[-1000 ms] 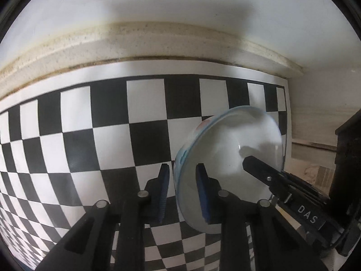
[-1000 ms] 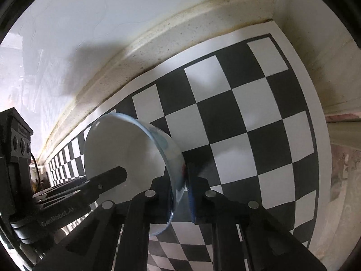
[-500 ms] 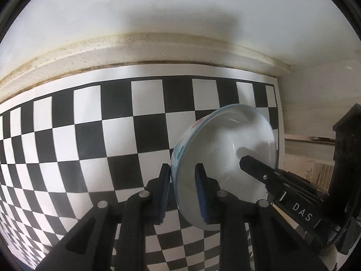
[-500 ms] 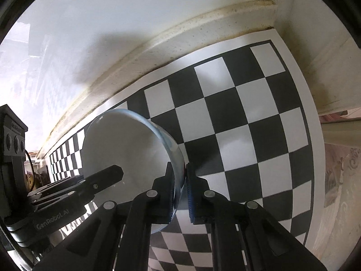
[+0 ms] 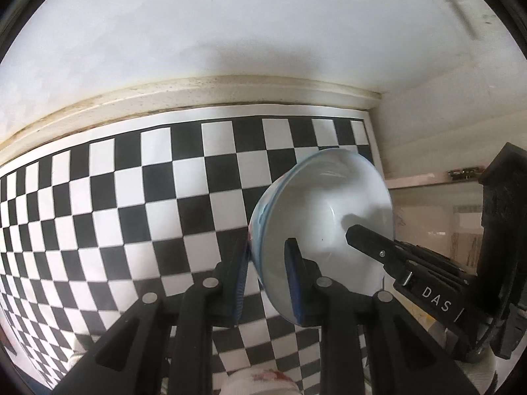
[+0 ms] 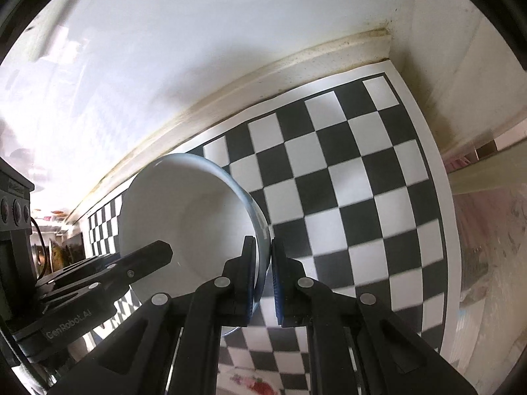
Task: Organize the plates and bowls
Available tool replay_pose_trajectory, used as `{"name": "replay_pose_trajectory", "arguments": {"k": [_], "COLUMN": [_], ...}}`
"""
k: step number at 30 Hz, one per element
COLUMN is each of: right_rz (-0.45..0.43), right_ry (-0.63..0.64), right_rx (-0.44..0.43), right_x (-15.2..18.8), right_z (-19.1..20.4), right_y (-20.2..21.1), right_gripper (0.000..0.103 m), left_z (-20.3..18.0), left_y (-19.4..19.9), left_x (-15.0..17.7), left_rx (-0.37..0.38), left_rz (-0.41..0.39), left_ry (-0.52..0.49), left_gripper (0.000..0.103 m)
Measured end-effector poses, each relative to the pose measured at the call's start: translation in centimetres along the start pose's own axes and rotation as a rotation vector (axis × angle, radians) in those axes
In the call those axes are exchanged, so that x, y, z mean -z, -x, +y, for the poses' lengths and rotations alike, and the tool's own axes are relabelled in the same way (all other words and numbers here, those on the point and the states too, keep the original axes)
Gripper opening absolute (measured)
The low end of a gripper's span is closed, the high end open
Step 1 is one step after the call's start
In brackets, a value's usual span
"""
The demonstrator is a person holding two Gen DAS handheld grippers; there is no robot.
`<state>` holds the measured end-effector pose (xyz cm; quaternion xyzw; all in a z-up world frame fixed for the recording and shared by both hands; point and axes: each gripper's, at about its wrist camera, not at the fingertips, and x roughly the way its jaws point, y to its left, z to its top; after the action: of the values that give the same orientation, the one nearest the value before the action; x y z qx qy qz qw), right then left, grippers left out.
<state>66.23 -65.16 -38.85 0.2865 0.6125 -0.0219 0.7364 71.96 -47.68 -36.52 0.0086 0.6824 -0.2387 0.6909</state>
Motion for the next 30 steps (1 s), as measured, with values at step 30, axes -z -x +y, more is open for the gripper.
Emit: {"name": "replay_pose_trajectory", "arguments": {"k": [30], "right_rz": [0.013], "right_ry": [0.054], "right_rx": [0.008], "right_x": [20.7], "right_z": [0.3], "right_y": [5.9], "right_gripper": [0.011], "left_z": [0.1], "left_y": [5.2], "left_x": [18.2], "left_rx": [0.004], "left_rz": [-0.008], "left_ry": [-0.065], "left_gripper": [0.020]}}
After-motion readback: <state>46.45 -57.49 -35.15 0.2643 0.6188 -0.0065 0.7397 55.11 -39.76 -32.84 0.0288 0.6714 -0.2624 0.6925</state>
